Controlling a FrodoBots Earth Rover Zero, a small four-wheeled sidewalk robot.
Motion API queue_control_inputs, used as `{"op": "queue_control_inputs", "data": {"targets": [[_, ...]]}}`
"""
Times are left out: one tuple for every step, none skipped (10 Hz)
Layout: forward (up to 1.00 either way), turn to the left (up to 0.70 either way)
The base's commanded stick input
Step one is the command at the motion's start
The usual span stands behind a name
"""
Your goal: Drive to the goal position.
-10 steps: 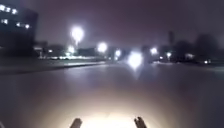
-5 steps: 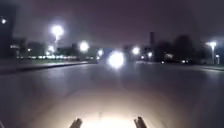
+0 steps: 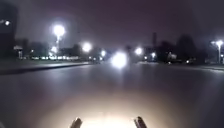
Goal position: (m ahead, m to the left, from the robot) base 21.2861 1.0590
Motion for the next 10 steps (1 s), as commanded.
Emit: {"op": "queue_control_inputs", "data": {"targets": [[1.00,0.00],[1.00,0.00],[1.00,0.00],[1.00,0.00],[1.00,0.00],[1.00,-0.14],[1.00,-0.33],[1.00,-0.40],[1.00,-0.40],[1.00,-0.40]]}}
